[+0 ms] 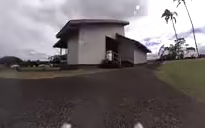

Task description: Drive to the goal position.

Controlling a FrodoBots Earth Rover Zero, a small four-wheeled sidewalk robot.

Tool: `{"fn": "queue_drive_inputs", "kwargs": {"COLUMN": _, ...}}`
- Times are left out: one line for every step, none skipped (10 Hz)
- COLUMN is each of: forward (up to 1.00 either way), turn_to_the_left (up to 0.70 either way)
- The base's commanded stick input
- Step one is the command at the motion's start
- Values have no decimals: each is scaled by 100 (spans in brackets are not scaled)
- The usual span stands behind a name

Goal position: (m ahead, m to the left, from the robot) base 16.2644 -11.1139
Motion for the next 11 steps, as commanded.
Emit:
{"fn": "queue_drive_inputs", "kwargs": {"forward": 70, "turn_to_the_left": 0}}
{"fn": "queue_drive_inputs", "kwargs": {"forward": 70, "turn_to_the_left": 0}}
{"fn": "queue_drive_inputs", "kwargs": {"forward": 70, "turn_to_the_left": 0}}
{"fn": "queue_drive_inputs", "kwargs": {"forward": 70, "turn_to_the_left": 0}}
{"fn": "queue_drive_inputs", "kwargs": {"forward": 70, "turn_to_the_left": 0}}
{"fn": "queue_drive_inputs", "kwargs": {"forward": 70, "turn_to_the_left": 1}}
{"fn": "queue_drive_inputs", "kwargs": {"forward": 70, "turn_to_the_left": 9}}
{"fn": "queue_drive_inputs", "kwargs": {"forward": 70, "turn_to_the_left": 2}}
{"fn": "queue_drive_inputs", "kwargs": {"forward": 70, "turn_to_the_left": -20}}
{"fn": "queue_drive_inputs", "kwargs": {"forward": 70, "turn_to_the_left": -35}}
{"fn": "queue_drive_inputs", "kwargs": {"forward": 70, "turn_to_the_left": -35}}
